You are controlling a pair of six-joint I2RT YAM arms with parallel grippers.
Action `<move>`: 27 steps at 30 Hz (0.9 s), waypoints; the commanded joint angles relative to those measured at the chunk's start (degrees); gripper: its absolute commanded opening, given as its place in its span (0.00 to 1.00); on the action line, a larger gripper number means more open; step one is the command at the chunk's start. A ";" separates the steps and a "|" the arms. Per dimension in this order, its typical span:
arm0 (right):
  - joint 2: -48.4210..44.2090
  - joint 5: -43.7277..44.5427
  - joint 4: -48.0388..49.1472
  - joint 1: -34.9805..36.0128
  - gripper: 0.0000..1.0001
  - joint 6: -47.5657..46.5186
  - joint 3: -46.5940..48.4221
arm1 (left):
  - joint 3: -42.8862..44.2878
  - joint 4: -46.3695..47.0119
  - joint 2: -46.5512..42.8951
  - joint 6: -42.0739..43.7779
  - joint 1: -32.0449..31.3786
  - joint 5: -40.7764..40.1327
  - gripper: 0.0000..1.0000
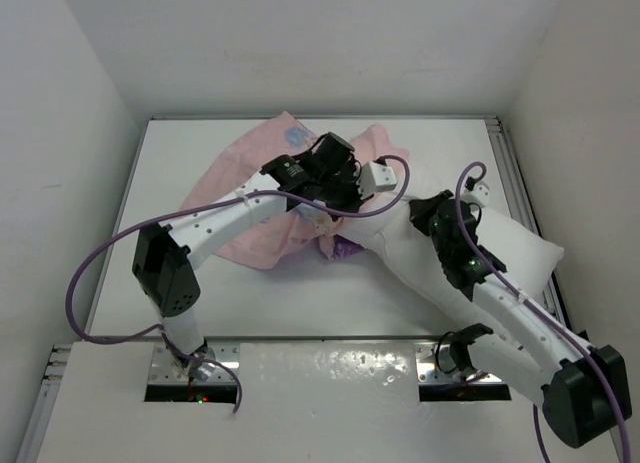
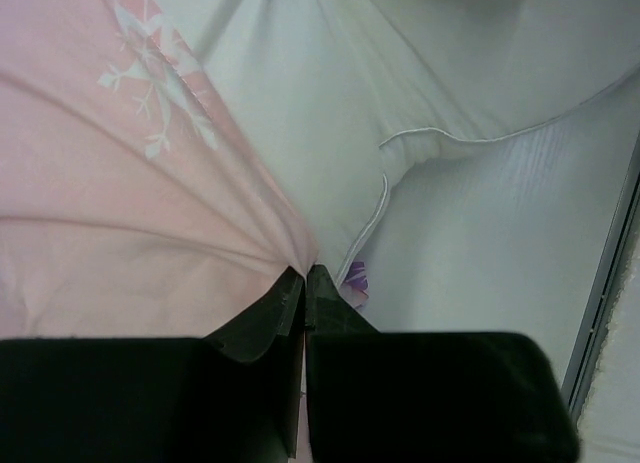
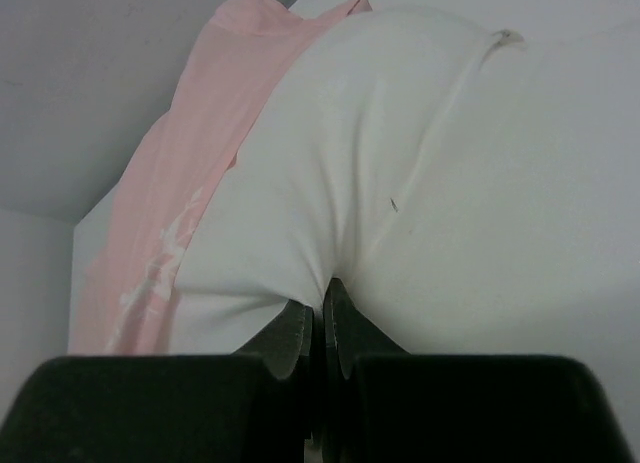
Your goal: Put the pillow into the pillowcase
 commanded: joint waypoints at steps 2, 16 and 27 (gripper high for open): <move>2.48 7.26 8.72 2.21 0.00 7.22 0.61 | -2.14 1.47 -2.77 -1.85 -0.61 -0.36 0.00; 6.43 16.59 10.30 4.76 0.00 6.96 9.04 | 2.51 -3.26 -2.34 2.36 -1.83 18.07 0.00; 7.23 16.59 9.95 8.98 0.00 12.07 1.05 | 1.81 8.95 1.26 -8.09 -0.17 11.60 0.00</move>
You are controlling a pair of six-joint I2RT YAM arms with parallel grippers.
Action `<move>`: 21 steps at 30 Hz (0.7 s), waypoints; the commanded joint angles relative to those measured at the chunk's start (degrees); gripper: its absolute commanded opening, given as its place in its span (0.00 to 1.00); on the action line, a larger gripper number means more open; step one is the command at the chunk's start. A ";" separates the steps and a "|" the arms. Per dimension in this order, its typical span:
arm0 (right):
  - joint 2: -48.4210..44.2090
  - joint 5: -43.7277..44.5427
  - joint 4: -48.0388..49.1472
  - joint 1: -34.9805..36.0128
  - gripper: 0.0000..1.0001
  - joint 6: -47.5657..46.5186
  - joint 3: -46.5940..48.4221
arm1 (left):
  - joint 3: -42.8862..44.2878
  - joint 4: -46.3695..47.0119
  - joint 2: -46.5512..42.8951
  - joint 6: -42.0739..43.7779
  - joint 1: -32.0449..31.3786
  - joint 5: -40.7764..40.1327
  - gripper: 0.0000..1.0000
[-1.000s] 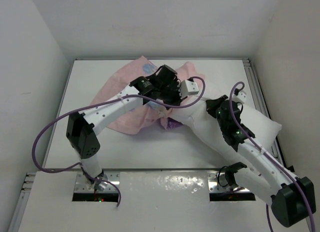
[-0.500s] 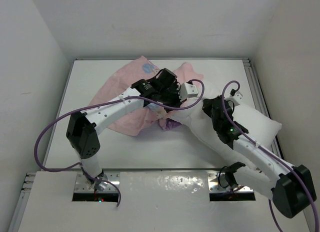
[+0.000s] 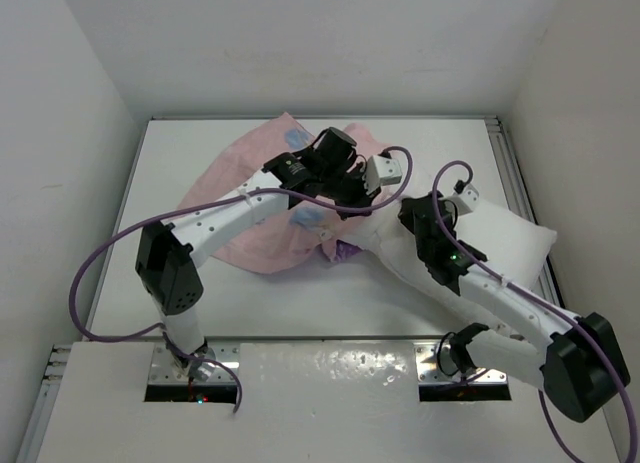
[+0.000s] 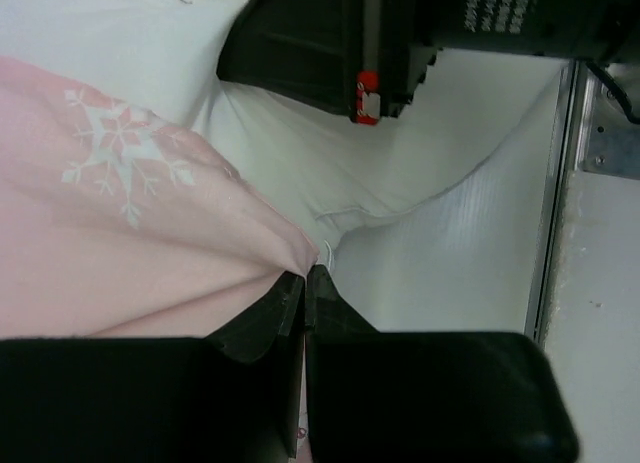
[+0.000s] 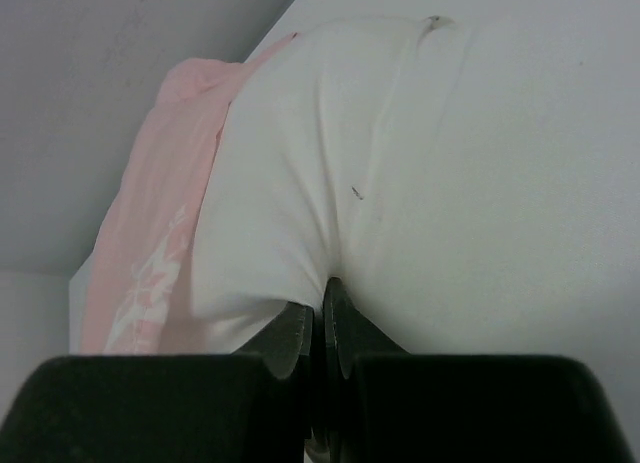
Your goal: Put the pillow into the pillowcase
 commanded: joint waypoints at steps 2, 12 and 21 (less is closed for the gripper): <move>-0.74 0.70 8.97 1.68 0.00 -0.25 -1.21 | 0.88 5.52 1.18 -4.51 -0.32 2.03 0.00; -4.43 -20.84 -24.29 -5.76 0.97 -25.13 11.88 | -0.72 4.02 -3.65 -2.57 3.10 -10.44 0.79; 14.15 -38.34 -42.25 -22.92 0.67 -40.35 37.52 | 15.19 10.52 11.72 -8.81 4.95 -23.04 0.81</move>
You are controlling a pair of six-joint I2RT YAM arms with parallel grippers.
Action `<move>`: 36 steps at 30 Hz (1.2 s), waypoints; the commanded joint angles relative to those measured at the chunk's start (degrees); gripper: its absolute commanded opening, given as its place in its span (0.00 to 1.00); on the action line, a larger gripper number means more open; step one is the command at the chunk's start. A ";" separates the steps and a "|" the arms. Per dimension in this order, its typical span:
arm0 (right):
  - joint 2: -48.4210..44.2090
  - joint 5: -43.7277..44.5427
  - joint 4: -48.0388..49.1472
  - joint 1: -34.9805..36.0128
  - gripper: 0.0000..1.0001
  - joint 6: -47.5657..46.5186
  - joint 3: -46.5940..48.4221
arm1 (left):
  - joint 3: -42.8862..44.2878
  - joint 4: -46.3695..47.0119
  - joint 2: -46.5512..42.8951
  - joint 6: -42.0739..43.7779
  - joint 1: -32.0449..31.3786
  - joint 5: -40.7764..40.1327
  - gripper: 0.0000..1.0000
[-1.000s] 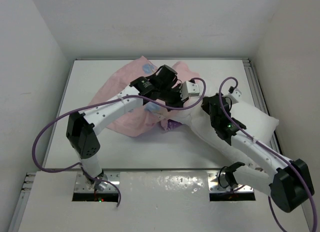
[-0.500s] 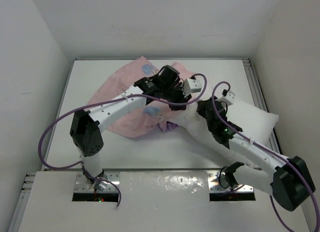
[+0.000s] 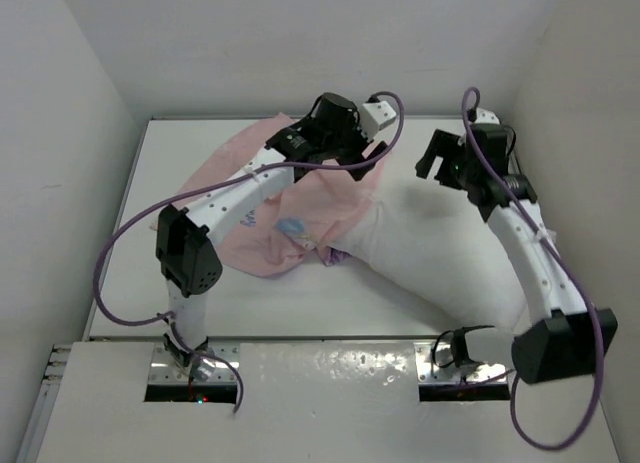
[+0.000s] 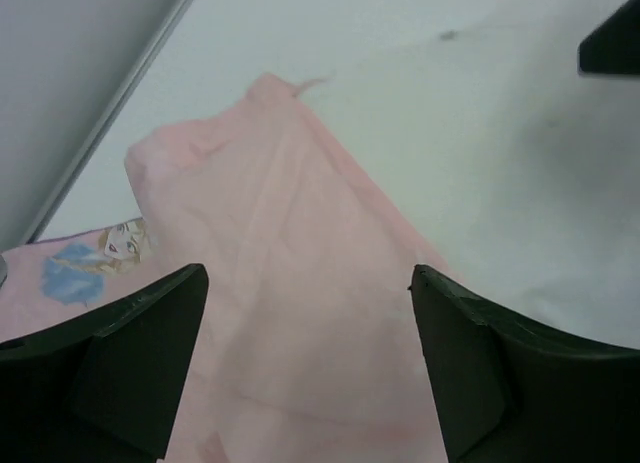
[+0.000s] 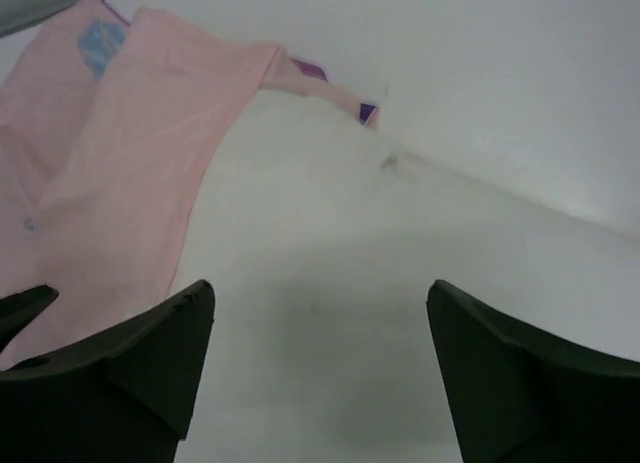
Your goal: Put the pillow into the pillowcase
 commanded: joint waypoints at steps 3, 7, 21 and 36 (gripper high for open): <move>17.31 -5.09 -8.79 -4.61 0.99 -11.76 14.58 | 4.56 6.60 7.50 -5.34 -0.18 -3.51 0.83; 27.53 -12.79 -6.58 -7.87 0.99 -16.24 20.38 | 5.97 7.05 12.41 -6.84 0.25 -2.64 0.83; 23.88 -36.64 11.16 -4.19 0.17 -17.31 -1.82 | 7.55 4.58 14.63 -10.45 1.22 6.51 0.00; -9.53 -6.59 35.96 13.21 0.00 -4.04 -21.79 | 17.38 -2.87 7.77 -2.28 -3.17 24.24 0.00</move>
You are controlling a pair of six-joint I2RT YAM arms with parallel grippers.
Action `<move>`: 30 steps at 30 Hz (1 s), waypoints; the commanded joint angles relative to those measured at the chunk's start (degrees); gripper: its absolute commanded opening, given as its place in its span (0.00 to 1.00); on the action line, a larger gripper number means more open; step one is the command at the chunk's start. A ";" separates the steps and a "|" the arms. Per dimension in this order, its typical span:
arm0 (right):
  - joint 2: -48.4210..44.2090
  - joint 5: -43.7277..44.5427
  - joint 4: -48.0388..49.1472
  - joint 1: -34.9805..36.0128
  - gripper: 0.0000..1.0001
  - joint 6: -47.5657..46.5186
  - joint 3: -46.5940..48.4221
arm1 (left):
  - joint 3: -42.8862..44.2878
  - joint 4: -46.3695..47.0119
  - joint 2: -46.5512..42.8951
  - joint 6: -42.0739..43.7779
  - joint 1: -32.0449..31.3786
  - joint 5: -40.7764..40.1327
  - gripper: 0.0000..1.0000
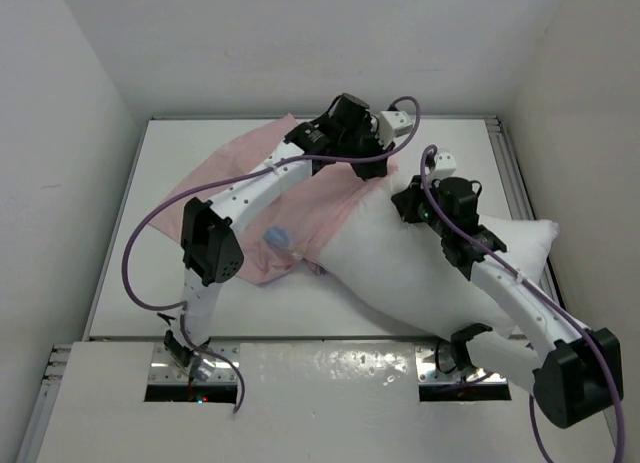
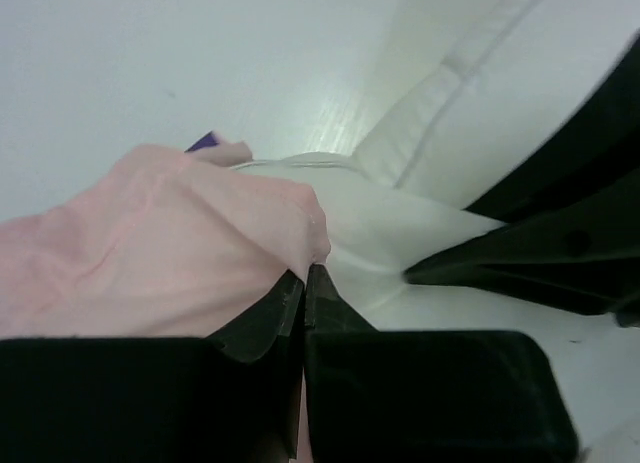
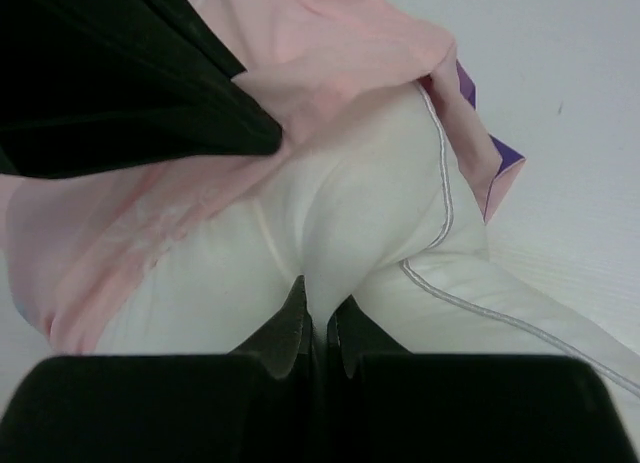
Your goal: Put the pillow into the pillowcase
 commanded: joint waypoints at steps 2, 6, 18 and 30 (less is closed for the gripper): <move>-3.64 3.54 7.28 4.65 0.00 3.96 2.91 | 5.53 0.91 -4.51 5.07 -4.35 12.68 0.00; -5.83 12.58 9.56 6.15 0.00 6.50 2.57 | 4.75 -5.66 -5.92 9.38 -6.21 21.81 0.00; -5.58 19.11 9.65 4.40 0.00 10.29 0.89 | 0.70 -3.93 -5.92 10.18 -7.35 16.16 0.00; 1.64 18.93 3.77 -5.46 0.00 27.25 10.83 | 1.24 -4.11 -7.85 11.94 -11.04 6.64 0.00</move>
